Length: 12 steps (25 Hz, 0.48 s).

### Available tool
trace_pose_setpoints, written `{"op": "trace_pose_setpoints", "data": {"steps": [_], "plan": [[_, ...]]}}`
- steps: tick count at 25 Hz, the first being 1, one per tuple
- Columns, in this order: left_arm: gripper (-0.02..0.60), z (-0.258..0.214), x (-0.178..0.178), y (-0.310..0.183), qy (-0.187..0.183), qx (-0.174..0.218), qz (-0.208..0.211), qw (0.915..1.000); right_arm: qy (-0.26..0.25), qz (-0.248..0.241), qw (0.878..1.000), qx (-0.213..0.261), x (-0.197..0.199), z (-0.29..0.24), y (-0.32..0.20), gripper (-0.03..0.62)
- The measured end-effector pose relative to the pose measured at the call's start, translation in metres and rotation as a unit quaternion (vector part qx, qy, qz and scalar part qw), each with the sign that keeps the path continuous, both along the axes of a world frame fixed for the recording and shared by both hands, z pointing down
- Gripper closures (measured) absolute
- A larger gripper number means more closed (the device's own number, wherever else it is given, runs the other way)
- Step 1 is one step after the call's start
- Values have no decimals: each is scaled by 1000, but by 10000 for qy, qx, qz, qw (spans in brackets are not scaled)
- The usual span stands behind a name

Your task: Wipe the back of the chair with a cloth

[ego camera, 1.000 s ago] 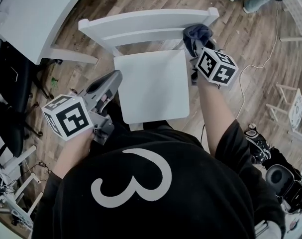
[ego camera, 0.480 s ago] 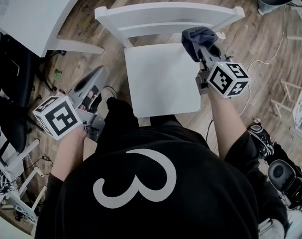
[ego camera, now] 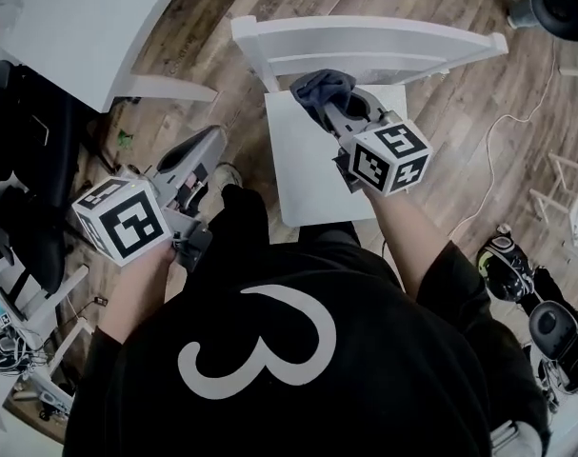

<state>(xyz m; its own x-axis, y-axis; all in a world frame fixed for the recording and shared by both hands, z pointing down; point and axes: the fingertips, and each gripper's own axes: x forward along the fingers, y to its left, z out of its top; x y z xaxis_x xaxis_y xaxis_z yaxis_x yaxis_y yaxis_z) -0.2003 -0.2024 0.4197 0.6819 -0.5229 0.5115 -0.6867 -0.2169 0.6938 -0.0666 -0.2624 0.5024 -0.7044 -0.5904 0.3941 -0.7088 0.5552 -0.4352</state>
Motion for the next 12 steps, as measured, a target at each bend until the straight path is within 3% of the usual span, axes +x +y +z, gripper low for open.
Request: {"op": "trace_pose_setpoints", "data": {"steps": [5, 12], "plan": [[569, 6, -9, -2, -77, -81, 92, 9999, 133, -173, 9997, 72, -37, 11, -3, 543], [569, 16, -21, -2, -164, -172, 72, 9997, 282, 87, 9995, -87, -46, 36, -19, 543]]}}
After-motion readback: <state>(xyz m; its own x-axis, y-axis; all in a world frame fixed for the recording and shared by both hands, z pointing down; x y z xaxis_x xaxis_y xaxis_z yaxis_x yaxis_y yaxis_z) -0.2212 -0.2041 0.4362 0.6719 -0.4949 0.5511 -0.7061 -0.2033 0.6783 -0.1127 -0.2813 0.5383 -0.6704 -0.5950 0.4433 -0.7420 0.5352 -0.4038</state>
